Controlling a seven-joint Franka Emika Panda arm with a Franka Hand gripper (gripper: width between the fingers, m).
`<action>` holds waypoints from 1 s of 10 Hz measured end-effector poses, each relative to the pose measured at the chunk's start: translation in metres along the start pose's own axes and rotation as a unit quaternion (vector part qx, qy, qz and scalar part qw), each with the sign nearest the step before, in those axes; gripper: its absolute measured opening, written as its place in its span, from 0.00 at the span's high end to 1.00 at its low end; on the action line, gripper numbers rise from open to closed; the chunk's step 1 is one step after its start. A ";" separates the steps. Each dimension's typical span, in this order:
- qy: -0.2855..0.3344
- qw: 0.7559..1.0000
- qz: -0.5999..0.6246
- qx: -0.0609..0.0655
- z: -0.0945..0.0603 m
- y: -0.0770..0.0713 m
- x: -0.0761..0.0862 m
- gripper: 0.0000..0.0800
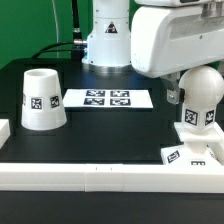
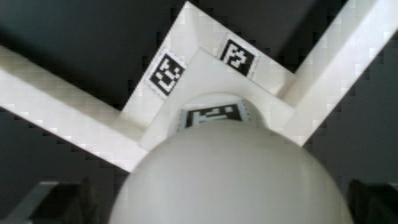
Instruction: Assemble lamp
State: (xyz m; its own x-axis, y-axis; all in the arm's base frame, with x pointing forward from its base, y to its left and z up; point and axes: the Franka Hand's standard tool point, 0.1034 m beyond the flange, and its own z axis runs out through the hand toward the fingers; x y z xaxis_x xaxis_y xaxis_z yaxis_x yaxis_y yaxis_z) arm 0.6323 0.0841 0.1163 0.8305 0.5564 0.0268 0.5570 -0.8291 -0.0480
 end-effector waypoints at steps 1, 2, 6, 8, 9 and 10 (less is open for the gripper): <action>-0.001 0.999 -0.033 -0.001 0.000 0.001 0.000 0.13; -0.002 0.998 -0.059 -0.003 0.000 0.002 -0.001 0.13; -0.016 0.970 -0.243 -0.021 0.000 0.000 0.001 0.13; -0.029 0.944 -0.329 -0.030 0.000 -0.003 0.002 0.13; -0.032 0.931 -0.363 -0.032 0.000 -0.005 0.003 0.13; -0.035 0.919 -0.391 -0.034 0.000 -0.006 0.004 0.13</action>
Offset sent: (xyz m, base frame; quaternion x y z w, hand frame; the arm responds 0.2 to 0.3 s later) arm -0.0014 0.0144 0.0043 0.0136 -0.0117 -0.2121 0.9771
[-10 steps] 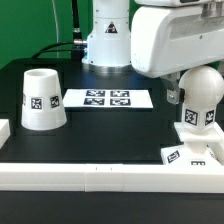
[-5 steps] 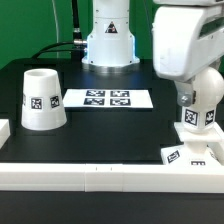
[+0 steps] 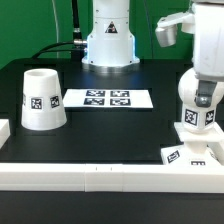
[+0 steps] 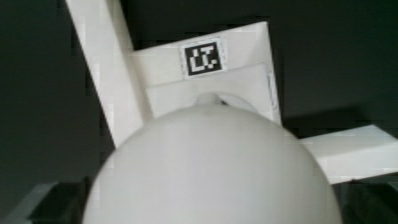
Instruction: Assemble lamp
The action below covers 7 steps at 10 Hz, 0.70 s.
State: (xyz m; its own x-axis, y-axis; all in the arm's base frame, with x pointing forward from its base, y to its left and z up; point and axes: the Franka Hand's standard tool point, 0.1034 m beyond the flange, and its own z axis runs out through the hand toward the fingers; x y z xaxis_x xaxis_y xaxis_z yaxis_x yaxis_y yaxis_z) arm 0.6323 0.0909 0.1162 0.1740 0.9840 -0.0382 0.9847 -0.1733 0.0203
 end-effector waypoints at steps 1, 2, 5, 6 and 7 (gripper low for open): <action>-0.007 0.999 -0.045 -0.006 -0.001 0.001 0.001 0.13; -0.011 0.996 -0.084 -0.007 -0.001 0.001 0.002 0.13; -0.017 0.983 -0.181 -0.006 -0.001 0.003 -0.004 0.13; -0.017 0.982 -0.187 -0.006 0.000 0.003 -0.005 0.26; -0.017 0.983 -0.181 -0.006 0.000 0.003 -0.005 0.28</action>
Offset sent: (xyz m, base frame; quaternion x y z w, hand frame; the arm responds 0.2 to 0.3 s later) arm 0.0032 -0.0021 0.0042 0.0033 -0.0067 -0.1588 0.9873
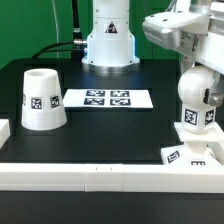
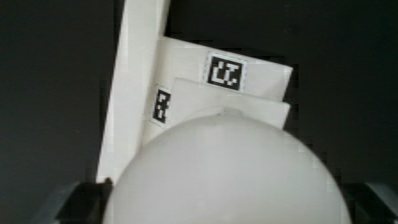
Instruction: Assemble lamp
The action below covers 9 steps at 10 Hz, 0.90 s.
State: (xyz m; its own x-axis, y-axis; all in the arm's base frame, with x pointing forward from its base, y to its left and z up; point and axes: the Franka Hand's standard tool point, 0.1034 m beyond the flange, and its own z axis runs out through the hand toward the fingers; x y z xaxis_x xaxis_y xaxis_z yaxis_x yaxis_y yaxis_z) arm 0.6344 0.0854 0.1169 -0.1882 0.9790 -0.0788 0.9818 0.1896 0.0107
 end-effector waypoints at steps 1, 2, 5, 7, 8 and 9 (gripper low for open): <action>0.000 1.000 0.000 0.000 0.000 0.000 0.000 0.28; 0.000 1.000 0.002 0.000 0.000 0.000 0.000 0.28; 0.000 0.999 0.040 0.001 0.000 -0.001 0.000 0.28; 0.003 0.989 0.151 0.006 0.001 -0.002 -0.001 0.28; 0.006 0.978 0.211 0.008 0.001 -0.003 0.000 0.28; 0.008 0.964 0.266 0.010 0.001 -0.003 0.001 0.28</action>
Offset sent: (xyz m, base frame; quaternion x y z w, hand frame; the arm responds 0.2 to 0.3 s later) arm 0.0000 0.0000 0.0000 0.0000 0.0000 0.0000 1.0000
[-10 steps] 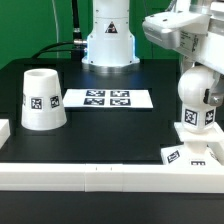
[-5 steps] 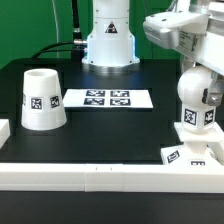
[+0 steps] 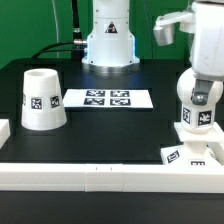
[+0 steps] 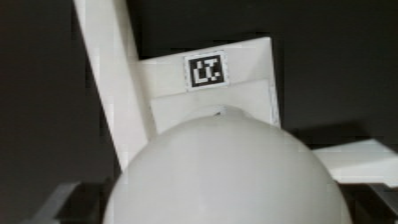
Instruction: Assemble lamp
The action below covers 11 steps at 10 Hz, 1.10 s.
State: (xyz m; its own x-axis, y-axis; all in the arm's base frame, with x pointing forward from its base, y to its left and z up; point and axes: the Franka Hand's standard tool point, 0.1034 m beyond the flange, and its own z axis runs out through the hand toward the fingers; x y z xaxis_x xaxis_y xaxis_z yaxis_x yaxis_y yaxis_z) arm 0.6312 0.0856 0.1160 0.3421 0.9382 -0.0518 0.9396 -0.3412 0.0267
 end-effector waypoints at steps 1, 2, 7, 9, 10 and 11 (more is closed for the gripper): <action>0.001 0.999 0.042 0.001 0.000 -0.001 0.001 0.28; 0.001 0.995 0.105 0.001 0.000 -0.001 0.003 0.28; -0.002 0.941 0.339 0.008 0.001 -0.004 0.002 0.28; -0.002 0.919 0.394 0.009 0.001 -0.004 0.003 0.28; -0.001 0.904 0.428 0.010 0.001 -0.005 0.003 0.28; -0.001 0.892 0.453 0.011 0.001 -0.005 0.003 0.28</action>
Offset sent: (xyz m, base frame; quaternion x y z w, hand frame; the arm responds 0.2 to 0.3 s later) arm -0.0010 -0.0019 -0.0002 0.0224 -0.0152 0.3010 0.9532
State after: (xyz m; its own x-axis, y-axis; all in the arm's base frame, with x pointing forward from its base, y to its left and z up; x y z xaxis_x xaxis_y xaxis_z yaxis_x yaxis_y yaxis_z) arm 0.6280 0.0904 0.1149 0.9606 0.2773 -0.0209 0.2779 -0.9598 0.0392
